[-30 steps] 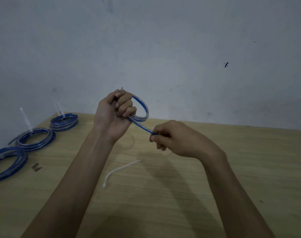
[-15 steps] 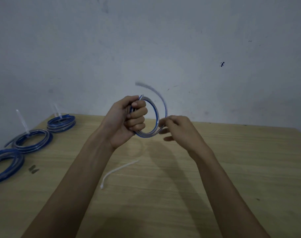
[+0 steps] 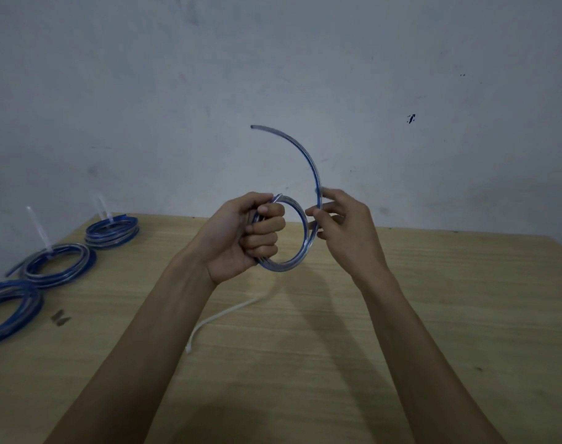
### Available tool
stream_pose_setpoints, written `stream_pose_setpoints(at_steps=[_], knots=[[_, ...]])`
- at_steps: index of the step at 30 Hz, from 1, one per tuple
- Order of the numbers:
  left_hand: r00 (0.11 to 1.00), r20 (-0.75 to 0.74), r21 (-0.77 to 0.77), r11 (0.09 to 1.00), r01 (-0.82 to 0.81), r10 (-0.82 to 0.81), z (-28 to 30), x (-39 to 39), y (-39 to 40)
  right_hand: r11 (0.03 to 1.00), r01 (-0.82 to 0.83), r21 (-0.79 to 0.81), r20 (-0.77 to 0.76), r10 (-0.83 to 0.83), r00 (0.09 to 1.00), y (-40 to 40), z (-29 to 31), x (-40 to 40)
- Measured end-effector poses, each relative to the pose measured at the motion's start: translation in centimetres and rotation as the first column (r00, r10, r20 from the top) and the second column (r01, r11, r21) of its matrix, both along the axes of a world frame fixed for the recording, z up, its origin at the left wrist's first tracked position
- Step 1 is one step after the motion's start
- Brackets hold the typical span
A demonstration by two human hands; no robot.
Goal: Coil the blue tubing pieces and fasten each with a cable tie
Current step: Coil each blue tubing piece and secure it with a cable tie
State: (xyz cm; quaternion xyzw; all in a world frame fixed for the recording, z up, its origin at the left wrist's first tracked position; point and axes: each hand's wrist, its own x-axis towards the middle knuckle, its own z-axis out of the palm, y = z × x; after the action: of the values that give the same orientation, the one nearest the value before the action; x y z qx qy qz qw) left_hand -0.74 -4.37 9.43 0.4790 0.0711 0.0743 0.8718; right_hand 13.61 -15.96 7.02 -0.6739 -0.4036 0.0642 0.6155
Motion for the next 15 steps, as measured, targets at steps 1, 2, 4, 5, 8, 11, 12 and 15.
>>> stream_pose_setpoints(at_steps=[1,2,4,5,8,11,12,15], knots=[[1.000,0.005,-0.014,1.000,0.015,-0.014,-0.2,0.0,0.1,1.000,-0.010,0.004,0.006,0.010,1.000,0.0,0.1,0.0],[0.999,0.011,-0.036,0.999,0.035,-0.035,-0.3,0.0,0.3,1.000,-0.021,0.012,0.017,0.020,1.000,0.0,0.2,-0.1],[0.997,0.020,-0.087,0.993,0.079,-0.078,-0.8,0.1,0.7,0.999,-0.036,0.023,0.049,0.035,0.998,0.0,0.2,-0.1],[0.995,0.022,-0.106,0.990,0.097,-0.095,-1.1,0.1,1.0,0.999,-0.044,0.022,0.061,0.042,0.997,0.0,0.2,-0.1],[0.987,0.041,-0.146,0.976,0.160,-0.156,-1.7,0.2,1.4,0.996,-0.083,0.013,0.089,0.082,0.993,-0.1,0.2,0.1],[0.980,0.056,-0.158,0.967,0.200,-0.193,-1.8,0.0,1.5,0.992,-0.123,-0.028,0.143,0.126,0.982,-0.2,-0.1,0.2],[0.978,0.053,-0.156,0.966,0.207,-0.201,-1.7,-0.2,1.5,0.990,-0.133,-0.042,0.152,0.138,0.979,-0.2,-0.1,0.2],[0.977,0.045,-0.129,0.969,0.211,-0.207,-1.4,-0.4,1.5,0.984,-0.169,-0.063,0.147,0.177,0.973,-0.1,-0.2,0.2]])
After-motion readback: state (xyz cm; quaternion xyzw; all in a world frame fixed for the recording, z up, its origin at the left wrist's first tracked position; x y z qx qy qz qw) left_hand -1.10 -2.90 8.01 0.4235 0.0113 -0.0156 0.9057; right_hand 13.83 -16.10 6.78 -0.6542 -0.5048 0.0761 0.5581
